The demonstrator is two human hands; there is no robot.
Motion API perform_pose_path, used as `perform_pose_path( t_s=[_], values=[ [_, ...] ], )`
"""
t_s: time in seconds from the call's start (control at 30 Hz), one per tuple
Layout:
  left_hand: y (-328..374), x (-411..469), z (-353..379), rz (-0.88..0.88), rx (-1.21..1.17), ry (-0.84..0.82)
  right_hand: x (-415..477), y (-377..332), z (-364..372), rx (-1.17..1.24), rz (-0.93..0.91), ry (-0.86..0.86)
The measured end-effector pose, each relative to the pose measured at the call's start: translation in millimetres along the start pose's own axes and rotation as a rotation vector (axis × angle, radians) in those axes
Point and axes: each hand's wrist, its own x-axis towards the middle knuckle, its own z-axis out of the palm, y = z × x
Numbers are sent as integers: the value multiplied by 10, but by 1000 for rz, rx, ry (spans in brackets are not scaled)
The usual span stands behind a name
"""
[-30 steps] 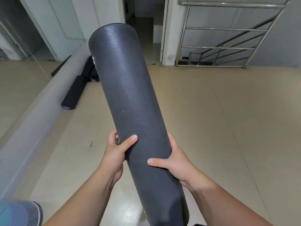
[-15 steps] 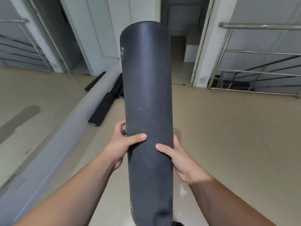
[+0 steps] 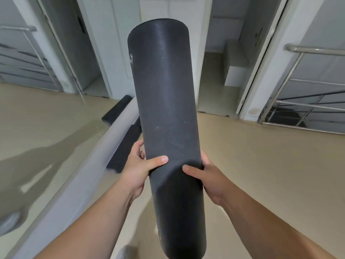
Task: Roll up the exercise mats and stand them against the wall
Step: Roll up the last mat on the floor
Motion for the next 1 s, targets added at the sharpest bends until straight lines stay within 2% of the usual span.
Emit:
perform_pose_path(
  t_s=[0.13, 0.27, 0.53, 0.67, 0.73, 0.8, 1.0],
  values=[
    [445, 1005, -676, -36, 35, -122, 941, -241, 492, -7, -32, 66],
    [843, 1941, -1168, -78, 78, -169, 1824, -418, 850, 42, -49, 129],
    [990, 3792, -1728, -189, 182, -204, 3705, -297, 874, 63, 39, 123],
    [878, 4922, -1992, -247, 254, -128, 5001, -129, 669, 45, 103, 19],
    [796, 5560, -2099, -298, 273, -102, 5686, -15, 542, 60, 160, 17],
    [631, 6175, -2188, -352, 286, -144, 6269, 162, 433, 82, 210, 39],
    [-614, 7733, -2459, -499, 180, -134, 7681, 1116, -25, 121, 346, 141]
  ],
)
